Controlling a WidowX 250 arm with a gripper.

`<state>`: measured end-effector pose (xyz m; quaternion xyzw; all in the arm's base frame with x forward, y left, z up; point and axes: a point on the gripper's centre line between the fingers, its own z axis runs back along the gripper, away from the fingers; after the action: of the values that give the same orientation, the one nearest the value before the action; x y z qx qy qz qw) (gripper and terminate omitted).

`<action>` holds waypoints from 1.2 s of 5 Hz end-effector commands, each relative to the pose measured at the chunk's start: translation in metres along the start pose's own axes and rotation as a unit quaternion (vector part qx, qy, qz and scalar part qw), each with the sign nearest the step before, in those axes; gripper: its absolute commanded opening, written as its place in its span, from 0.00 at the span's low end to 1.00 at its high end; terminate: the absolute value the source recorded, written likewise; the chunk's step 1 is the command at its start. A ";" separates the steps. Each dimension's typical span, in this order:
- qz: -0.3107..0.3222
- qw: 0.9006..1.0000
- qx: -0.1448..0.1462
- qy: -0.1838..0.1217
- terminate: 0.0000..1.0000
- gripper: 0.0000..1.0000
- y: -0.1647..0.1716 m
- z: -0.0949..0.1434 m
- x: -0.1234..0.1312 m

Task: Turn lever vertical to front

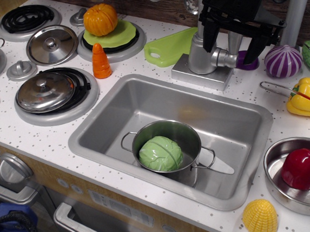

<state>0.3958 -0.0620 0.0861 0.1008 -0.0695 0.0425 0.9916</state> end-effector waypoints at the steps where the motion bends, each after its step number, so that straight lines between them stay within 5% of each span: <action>1: 0.000 1.000 0.000 0.000 0.00 1.00 0.000 0.000 0.000; 3: 0.010 0.997 0.031 -0.076 0.00 1.00 0.003 0.015 0.023; 4: 0.002 0.994 0.022 -0.105 0.00 1.00 0.004 0.024 0.034; 6: -0.010 0.992 0.006 -0.125 0.00 1.00 0.003 0.018 0.052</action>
<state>0.4422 -0.0626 0.0869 0.1175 -0.1625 0.0067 0.9797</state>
